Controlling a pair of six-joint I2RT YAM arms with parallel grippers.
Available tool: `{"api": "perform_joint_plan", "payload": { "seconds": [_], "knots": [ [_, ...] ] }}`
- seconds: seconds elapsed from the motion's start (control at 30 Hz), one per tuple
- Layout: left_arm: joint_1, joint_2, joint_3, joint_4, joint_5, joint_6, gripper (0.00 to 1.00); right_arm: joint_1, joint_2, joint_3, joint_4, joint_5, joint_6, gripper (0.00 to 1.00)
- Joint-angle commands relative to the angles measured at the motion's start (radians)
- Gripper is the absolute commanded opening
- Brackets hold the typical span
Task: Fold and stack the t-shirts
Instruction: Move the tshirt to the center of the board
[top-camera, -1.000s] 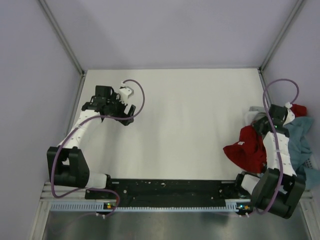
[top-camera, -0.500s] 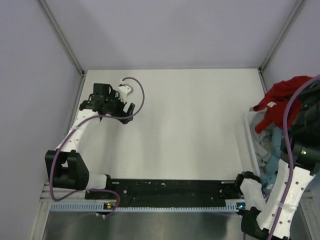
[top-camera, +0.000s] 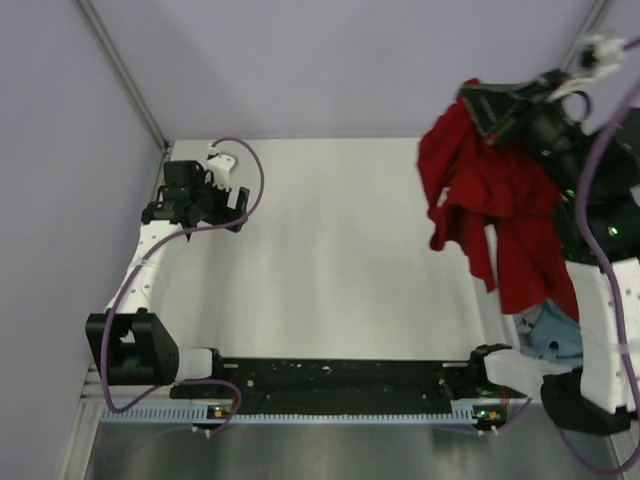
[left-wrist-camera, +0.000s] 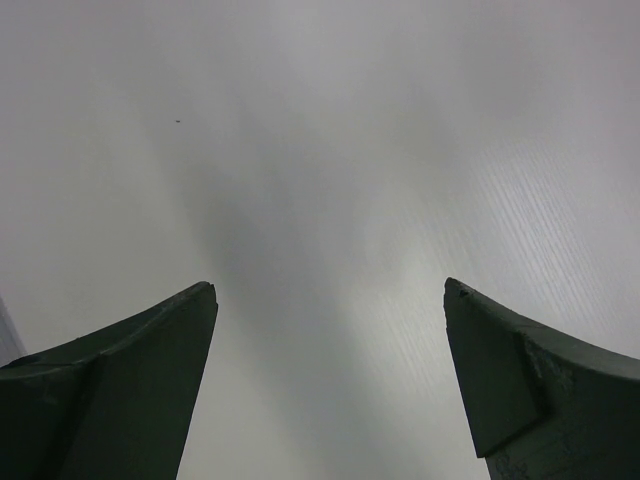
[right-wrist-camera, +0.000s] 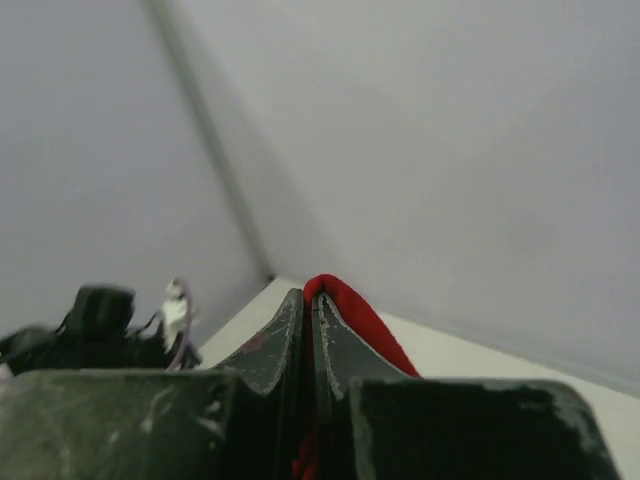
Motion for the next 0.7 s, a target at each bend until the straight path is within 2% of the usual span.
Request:
{"api": "perform_joint_plan", "payload": {
  "seconds": [0.0,0.07,0.13,0.27,0.3,0.37,0.5,0.6,0.67],
  "knots": [
    [0.064,-0.019,0.049,0.059,0.009,-0.071,0.99,0.442,0.211,0.213,-0.211,0.025,-0.276,0.00],
    [0.092,-0.011,0.052,0.054,0.011,-0.080,0.99,0.573,0.339,0.333,-0.305,0.031,-0.359,0.00],
    [0.131,-0.008,0.054,0.054,0.018,-0.088,0.99,0.645,0.413,0.366,-0.339,-0.014,-0.444,0.00],
    [0.216,-0.010,0.055,0.060,0.001,-0.097,0.99,0.667,0.450,0.287,-0.341,-0.396,-0.549,0.00],
    [0.233,-0.010,0.060,0.060,-0.006,-0.095,0.99,0.667,0.441,0.247,-0.339,-0.451,-0.595,0.00],
    [0.265,-0.011,0.066,0.060,-0.006,-0.088,0.99,0.667,0.410,0.129,-0.344,-0.423,-0.696,0.00],
    [0.274,-0.014,0.063,0.070,0.003,-0.068,0.99,0.663,0.410,-0.060,-0.350,-0.273,-0.866,0.00],
    [0.273,-0.014,0.049,0.071,0.098,-0.017,0.98,0.661,0.483,-0.110,-0.354,-0.167,-0.867,0.00],
    [0.267,-0.013,0.042,0.056,0.155,0.006,0.98,0.661,0.554,-0.093,-0.388,-0.173,-0.827,0.00]
  ]
}}
